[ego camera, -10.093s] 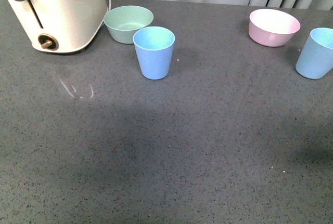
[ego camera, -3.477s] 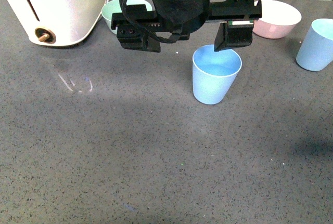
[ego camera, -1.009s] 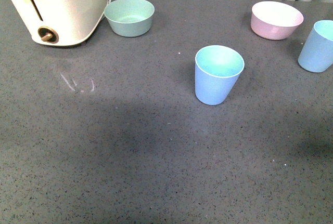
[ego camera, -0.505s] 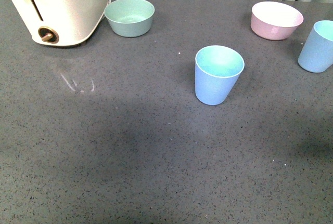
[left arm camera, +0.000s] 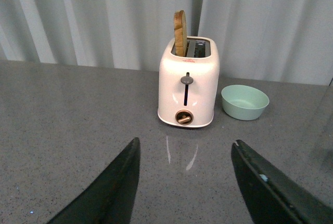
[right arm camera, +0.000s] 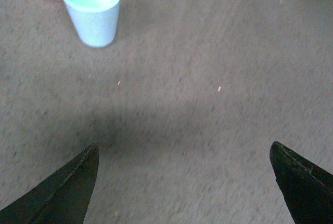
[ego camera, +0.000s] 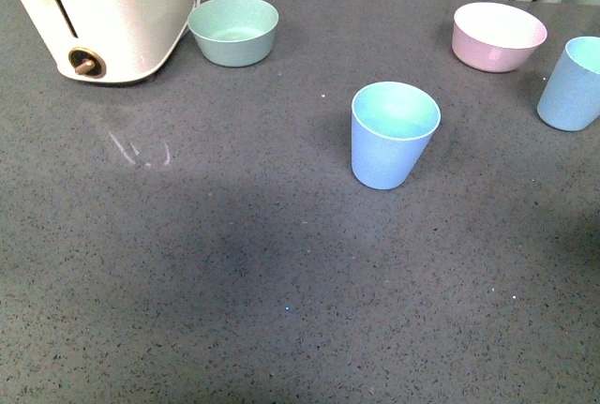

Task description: Stack blue cups with both arms

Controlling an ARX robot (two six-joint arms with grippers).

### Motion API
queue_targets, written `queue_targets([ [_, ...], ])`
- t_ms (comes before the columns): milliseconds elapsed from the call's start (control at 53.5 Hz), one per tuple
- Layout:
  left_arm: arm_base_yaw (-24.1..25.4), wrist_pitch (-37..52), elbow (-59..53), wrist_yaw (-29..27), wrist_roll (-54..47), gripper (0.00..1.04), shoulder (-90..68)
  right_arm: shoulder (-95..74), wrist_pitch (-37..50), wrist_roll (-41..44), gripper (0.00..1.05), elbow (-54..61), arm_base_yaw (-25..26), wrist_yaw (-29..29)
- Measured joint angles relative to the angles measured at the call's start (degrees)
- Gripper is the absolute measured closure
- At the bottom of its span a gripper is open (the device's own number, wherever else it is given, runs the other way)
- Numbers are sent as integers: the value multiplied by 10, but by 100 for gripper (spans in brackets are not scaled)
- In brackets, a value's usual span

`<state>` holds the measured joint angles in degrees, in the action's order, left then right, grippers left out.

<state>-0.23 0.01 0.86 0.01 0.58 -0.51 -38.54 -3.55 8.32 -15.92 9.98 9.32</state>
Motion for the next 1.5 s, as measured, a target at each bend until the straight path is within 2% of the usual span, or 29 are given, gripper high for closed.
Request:
queue_targets([
  [131, 0, 0, 0, 0, 0, 24, 0, -203, 131, 94, 9, -98, 2, -46],
  [243, 0, 0, 0, 0, 0, 7, 0, -337, 148, 144, 9, -178, -25, -61],
  [393, 0, 0, 0, 0, -1, 9, 0, -520, 134, 207, 9, -298, -72, -44],
  [523, 0, 0, 0, 0, -1, 9, 0, -619, 115, 226, 9, -376, -103, -29],
  [953, 0, 0, 0, 0, -1, 9, 0, -729, 101, 225, 10, -451, -128, -8],
  [991, 0, 0, 0, 0, -1, 9, 0, -734, 99, 225, 14, -456, -127, -6],
  [1140, 0, 0, 0, 0, -1, 9, 0, -749, 88, 223, 43, -478, -125, -1],
  [1196, 0, 0, 0, 0, -1, 9, 0, -749, 83, 222, 50, -480, -125, -2],
  [1308, 0, 0, 0, 0, -1, 9, 0, -749, 76, 219, 71, -485, -125, -9],
  [1495, 0, 0, 0, 0, -1, 9, 0, -749, 68, 217, 98, -485, -125, -21],
])
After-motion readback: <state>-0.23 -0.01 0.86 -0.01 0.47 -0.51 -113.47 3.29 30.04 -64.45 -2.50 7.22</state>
